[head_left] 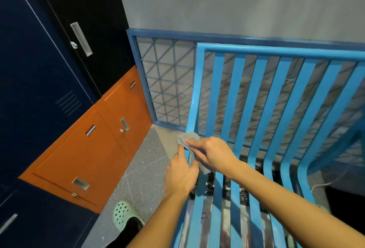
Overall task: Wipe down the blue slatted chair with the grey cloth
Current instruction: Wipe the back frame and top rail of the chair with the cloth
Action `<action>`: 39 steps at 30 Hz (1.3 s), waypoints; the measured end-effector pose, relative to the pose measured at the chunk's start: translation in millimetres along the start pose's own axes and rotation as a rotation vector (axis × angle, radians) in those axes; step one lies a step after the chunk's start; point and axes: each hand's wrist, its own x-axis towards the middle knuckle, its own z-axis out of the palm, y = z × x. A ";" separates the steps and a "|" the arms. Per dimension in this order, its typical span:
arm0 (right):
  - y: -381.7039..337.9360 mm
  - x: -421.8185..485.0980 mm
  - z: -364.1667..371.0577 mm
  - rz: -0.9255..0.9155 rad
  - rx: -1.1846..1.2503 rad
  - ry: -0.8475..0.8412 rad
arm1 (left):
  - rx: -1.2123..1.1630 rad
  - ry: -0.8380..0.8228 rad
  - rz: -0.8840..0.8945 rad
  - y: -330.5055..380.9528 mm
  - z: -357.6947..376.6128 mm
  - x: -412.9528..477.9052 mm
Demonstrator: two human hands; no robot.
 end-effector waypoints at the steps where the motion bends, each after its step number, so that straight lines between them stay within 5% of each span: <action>1: 2.0 2.9 -2.1 -0.022 -0.037 -0.003 | 0.036 -0.026 -0.007 -0.9 0.8 3.3; 9: 21.9 64.0 -52.0 -0.035 -0.304 -0.160 | 0.142 -0.028 0.072 5.7 0.5 44.9; 16: 63.2 124.1 -109.2 0.046 -0.414 0.044 | 0.181 0.044 0.179 14.3 6.5 63.5; 24: 51.4 72.4 -47.4 -0.118 -0.365 -0.184 | 0.184 0.076 0.196 19.7 8.5 70.6; 35: 76.5 160.3 -129.7 0.010 -0.525 0.131 | 0.093 0.091 0.225 16.6 8.8 71.4; 39: 66.6 119.0 -70.7 0.023 -0.467 -0.028 | 0.080 0.108 0.225 11.9 11.1 75.9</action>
